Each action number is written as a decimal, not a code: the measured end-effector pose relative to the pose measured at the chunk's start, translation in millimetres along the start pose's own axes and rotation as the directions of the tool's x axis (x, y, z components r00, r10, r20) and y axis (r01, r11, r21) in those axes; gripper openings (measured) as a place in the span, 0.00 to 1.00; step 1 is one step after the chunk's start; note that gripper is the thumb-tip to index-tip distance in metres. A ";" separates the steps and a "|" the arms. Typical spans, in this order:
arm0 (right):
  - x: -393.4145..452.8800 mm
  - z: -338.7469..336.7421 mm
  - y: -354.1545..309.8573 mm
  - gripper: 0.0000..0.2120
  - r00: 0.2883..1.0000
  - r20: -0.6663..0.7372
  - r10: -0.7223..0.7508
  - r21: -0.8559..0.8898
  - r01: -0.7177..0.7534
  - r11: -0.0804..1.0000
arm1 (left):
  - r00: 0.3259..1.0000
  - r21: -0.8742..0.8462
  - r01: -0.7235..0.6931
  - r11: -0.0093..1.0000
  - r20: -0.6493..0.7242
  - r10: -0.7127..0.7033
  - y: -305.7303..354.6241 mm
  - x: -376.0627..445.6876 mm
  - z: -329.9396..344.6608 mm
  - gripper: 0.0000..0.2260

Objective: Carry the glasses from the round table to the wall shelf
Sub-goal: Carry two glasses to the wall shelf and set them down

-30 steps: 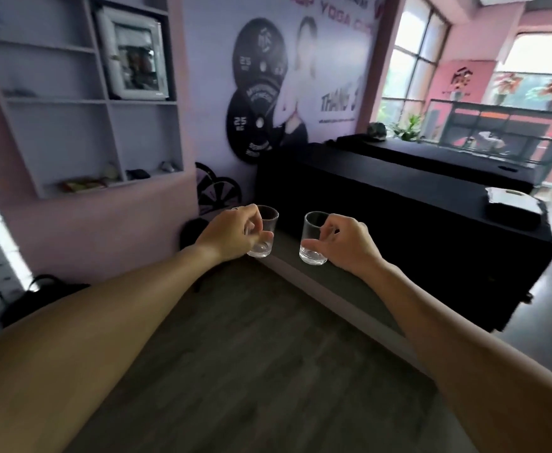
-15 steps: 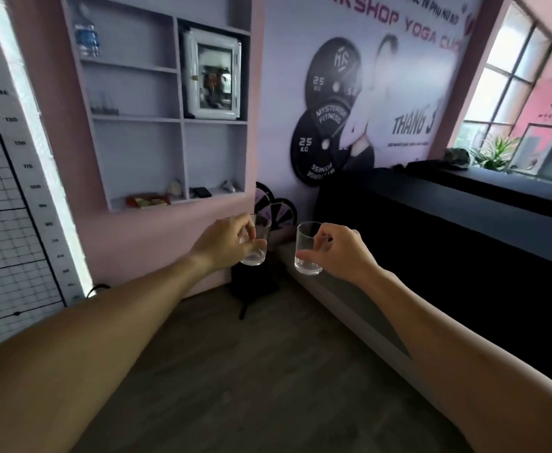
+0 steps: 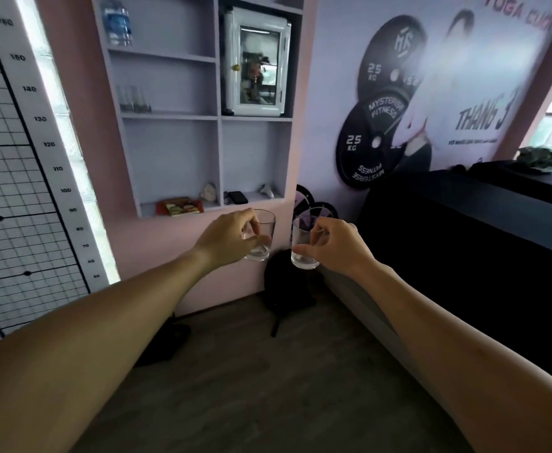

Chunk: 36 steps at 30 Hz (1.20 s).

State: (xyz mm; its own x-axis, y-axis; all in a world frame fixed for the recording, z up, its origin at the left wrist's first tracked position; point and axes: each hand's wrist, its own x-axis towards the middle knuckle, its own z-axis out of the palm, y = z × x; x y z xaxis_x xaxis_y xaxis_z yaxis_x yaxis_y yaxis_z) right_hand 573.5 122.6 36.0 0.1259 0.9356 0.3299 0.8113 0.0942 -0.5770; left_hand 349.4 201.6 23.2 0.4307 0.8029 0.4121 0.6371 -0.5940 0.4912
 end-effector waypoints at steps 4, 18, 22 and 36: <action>73.4 29.6 18.8 0.18 0.999 0.029 -0.039 0.024 0.038 0.999 | 0.999 0.040 0.038 0.998 -0.010 -0.038 -43.1 48.5 8.2 0.16; 335.4 91.2 49.5 0.19 0.981 0.087 -0.171 0.119 0.160 0.980 | 0.968 0.106 0.185 0.977 -0.192 -0.163 -144.7 238.0 13.7 0.14; 376.8 122.3 42.6 0.19 0.968 0.127 -0.216 0.129 0.200 0.971 | 0.953 0.110 0.232 0.966 -0.227 -0.203 -178.3 260.2 11.0 0.11; 579.0 245.5 -81.2 0.18 0.933 0.092 -0.348 0.219 0.322 0.921 | 0.923 0.200 0.217 0.955 -0.361 -0.134 -365.8 372.3 -96.7 0.14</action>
State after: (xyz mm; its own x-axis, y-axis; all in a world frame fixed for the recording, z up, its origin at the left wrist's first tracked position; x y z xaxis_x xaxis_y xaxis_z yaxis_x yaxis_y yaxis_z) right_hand 440.4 740.2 90.5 -0.2178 0.8714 0.4396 0.6630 0.4627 -0.5886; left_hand 214.9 712.8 71.2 0.0812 0.8021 0.5917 0.8302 -0.3830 0.4051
